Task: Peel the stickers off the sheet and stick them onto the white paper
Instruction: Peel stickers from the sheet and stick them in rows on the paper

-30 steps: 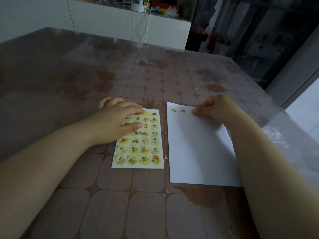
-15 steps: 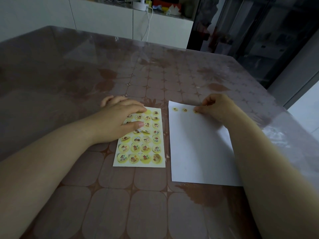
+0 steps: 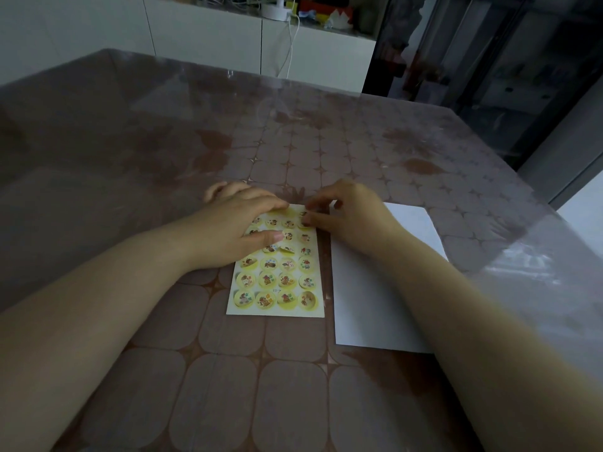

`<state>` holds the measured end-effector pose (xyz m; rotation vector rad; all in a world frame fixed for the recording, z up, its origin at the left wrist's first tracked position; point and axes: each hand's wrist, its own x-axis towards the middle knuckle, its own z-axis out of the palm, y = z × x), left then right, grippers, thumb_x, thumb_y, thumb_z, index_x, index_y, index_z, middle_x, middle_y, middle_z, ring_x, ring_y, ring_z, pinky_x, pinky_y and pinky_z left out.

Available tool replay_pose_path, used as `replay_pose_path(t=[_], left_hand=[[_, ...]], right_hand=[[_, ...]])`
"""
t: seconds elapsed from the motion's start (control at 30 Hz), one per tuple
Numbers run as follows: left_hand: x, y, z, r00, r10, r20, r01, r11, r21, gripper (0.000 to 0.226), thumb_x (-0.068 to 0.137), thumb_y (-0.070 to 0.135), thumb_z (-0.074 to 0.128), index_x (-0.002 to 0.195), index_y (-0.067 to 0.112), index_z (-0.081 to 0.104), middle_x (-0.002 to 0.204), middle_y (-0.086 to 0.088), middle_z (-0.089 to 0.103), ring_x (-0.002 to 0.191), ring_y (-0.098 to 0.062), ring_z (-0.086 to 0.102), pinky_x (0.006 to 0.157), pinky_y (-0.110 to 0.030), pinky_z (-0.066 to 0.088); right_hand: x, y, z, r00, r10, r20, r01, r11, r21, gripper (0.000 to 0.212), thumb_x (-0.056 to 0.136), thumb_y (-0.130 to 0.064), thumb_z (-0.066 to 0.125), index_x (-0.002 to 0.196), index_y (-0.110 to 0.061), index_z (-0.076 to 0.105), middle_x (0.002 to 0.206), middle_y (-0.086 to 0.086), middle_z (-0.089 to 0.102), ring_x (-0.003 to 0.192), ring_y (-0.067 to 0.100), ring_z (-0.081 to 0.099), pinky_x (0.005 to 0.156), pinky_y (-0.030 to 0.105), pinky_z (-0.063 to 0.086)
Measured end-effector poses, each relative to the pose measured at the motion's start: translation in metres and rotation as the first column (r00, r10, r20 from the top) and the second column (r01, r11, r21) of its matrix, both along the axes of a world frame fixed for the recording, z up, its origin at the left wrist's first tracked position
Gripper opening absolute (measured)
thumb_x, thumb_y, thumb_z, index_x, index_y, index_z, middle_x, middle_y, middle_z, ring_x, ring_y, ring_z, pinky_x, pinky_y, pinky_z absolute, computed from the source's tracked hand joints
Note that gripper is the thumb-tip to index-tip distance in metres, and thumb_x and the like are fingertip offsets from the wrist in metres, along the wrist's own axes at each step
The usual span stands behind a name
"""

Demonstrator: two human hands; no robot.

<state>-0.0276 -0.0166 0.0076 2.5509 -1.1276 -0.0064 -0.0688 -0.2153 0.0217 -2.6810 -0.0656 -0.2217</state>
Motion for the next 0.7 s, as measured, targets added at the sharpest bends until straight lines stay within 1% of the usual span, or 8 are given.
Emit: replay_pose_path(t=[0.13, 0.27, 0.33, 0.4, 0.47, 0.6, 0.63, 0.7], left_hand=[[-0.0005, -0.0005, 0.0007, 1.000, -0.004, -0.017, 0.004, 1.000, 0.006, 0.065, 0.073, 0.062, 0.029, 0.134, 0.040, 0.032, 0.142, 0.018, 0.032, 0.132, -0.007, 0.011, 0.106, -0.029, -0.002], [-0.0014, -0.0010, 0.0020, 1.000, -0.011, -0.019, 0.011, 1.000, 0.000, 0.065, 0.070, 0.067, 0.026, 0.129, 0.045, 0.038, 0.140, 0.018, 0.034, 0.133, -0.011, 0.013, 0.105, -0.029, -0.002], [-0.0011, -0.0014, 0.0027, 1.000, 0.005, -0.029, -0.005, 1.000, 0.015, 0.058, 0.072, 0.062, 0.029, 0.126, 0.046, 0.042, 0.140, 0.018, 0.034, 0.134, -0.011, 0.012, 0.107, -0.030, -0.005], [-0.0008, -0.0019, 0.0025, 0.999, 0.011, -0.032, -0.011, 1.000, 0.019, 0.056, 0.072, 0.060, 0.030, 0.125, 0.047, 0.043, 0.139, 0.018, 0.034, 0.134, -0.012, 0.012, 0.107, -0.031, -0.008], [-0.0007, -0.0019, 0.0025, 0.999, 0.012, -0.030, -0.011, 1.000, 0.019, 0.055, 0.071, 0.060, 0.030, 0.124, 0.049, 0.043, 0.139, 0.020, 0.034, 0.134, -0.011, 0.011, 0.106, -0.030, -0.009], [-0.0006, -0.0021, 0.0026, 0.999, 0.015, -0.031, -0.014, 1.000, 0.027, 0.055, 0.071, 0.060, 0.030, 0.124, 0.050, 0.042, 0.138, 0.021, 0.034, 0.134, -0.010, 0.011, 0.106, -0.030, -0.010], [-0.0006, -0.0020, 0.0027, 0.999, 0.016, -0.031, -0.015, 0.999, 0.029, 0.055, 0.071, 0.060, 0.030, 0.124, 0.050, 0.042, 0.138, 0.021, 0.034, 0.134, -0.010, 0.011, 0.106, -0.030, -0.010], [-0.0004, -0.0019, 0.0024, 0.999, 0.017, -0.030, -0.016, 0.999, 0.035, 0.055, 0.071, 0.061, 0.029, 0.124, 0.050, 0.041, 0.139, 0.020, 0.033, 0.134, -0.011, 0.010, 0.107, -0.032, -0.010]], right_hand=[[0.0025, 0.0038, -0.0015, 0.999, 0.002, 0.051, -0.005, 0.999, 0.047, 0.019, 0.080, -0.033, 0.068, 0.096, -0.024, 0.073, 0.089, -0.012, 0.057, 0.086, 0.009, 0.053, 0.083, 0.034, 0.049], [0.0040, 0.0049, -0.0046, 0.995, 0.040, 0.094, -0.041, 0.999, 0.009, 0.016, 0.086, -0.028, 0.061, 0.094, -0.021, 0.073, 0.091, -0.008, 0.064, 0.092, 0.018, 0.057, 0.089, 0.045, 0.046], [0.0059, 0.0035, -0.0059, 0.995, 0.029, 0.100, -0.029, 1.000, 0.002, 0.017, 0.089, -0.028, 0.057, 0.095, -0.020, 0.070, 0.095, -0.004, 0.065, 0.093, 0.019, 0.056, 0.090, 0.045, 0.045], [0.0079, 0.0017, -0.0068, 0.995, 0.011, 0.095, -0.013, 1.000, 0.017, 0.018, 0.090, -0.028, 0.055, 0.095, -0.019, 0.068, 0.095, -0.003, 0.064, 0.092, 0.018, 0.056, 0.090, 0.044, 0.044], [0.0091, 0.0007, -0.0069, 0.995, -0.002, 0.096, -0.003, 0.998, 0.059, 0.017, 0.090, -0.028, 0.054, 0.094, -0.018, 0.067, 0.089, -0.005, 0.062, 0.089, 0.017, 0.057, 0.088, 0.042, 0.045], [0.0092, -0.0019, -0.0060, 0.997, -0.025, 0.072, 0.011, 0.983, 0.184, 0.012, 0.090, -0.025, 0.054, 0.091, -0.019, 0.065, 0.082, -0.004, 0.064, 0.082, 0.016, 0.061, 0.075, 0.029, 0.049], [0.0089, -0.0022, -0.0061, 0.997, -0.029, 0.076, 0.014, 0.982, 0.191, 0.011, 0.090, -0.025, 0.055, 0.090, -0.019, 0.065, 0.081, -0.004, 0.065, 0.079, 0.014, 0.061, 0.071, 0.026, 0.048], [0.0090, -0.0026, -0.0058, 0.994, -0.046, 0.098, 0.026, 0.981, 0.194, 0.012, 0.090, -0.025, 0.056, 0.090, -0.019, 0.066, 0.078, -0.005, 0.065, 0.076, 0.012, 0.060, 0.069, 0.024, 0.045]])
